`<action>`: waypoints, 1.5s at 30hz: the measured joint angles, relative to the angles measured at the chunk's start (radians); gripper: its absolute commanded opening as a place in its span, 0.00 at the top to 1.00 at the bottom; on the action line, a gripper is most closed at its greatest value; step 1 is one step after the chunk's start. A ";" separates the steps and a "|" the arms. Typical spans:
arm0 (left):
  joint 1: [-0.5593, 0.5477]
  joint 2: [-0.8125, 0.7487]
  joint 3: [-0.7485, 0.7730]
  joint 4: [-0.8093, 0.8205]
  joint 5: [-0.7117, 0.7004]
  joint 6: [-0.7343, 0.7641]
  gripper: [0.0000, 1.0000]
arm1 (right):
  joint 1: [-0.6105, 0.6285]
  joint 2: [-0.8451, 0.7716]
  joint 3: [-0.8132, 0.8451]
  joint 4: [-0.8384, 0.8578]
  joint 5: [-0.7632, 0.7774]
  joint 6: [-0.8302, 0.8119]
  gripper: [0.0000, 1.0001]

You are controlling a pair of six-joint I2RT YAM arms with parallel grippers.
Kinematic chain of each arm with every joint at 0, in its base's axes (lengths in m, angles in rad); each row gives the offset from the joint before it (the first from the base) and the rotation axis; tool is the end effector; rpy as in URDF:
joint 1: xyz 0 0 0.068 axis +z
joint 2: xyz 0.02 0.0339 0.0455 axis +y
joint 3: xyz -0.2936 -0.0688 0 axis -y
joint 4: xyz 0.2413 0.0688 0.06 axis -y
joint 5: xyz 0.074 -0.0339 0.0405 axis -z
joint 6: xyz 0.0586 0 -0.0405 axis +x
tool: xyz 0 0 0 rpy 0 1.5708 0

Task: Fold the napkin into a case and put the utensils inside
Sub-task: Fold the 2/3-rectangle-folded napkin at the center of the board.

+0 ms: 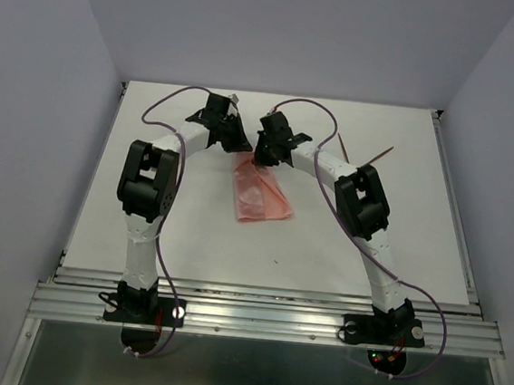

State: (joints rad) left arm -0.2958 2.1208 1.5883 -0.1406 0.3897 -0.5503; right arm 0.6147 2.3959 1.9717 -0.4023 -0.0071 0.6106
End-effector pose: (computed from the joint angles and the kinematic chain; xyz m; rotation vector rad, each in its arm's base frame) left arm 0.4833 -0.1706 0.2131 -0.0759 2.3364 -0.8789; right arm 0.4655 0.3291 0.1705 -0.0085 2.4782 0.5635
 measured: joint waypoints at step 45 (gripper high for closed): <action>0.054 -0.159 -0.352 -0.021 -0.009 0.052 1.00 | 0.037 -0.154 -0.200 -0.101 -0.242 -0.254 0.99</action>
State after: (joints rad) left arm -0.2417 1.9614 1.2366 -0.1616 0.3809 -0.4984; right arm 0.6518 2.2417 1.7721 -0.5030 -0.2493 0.3561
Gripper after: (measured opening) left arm 0.061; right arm 0.019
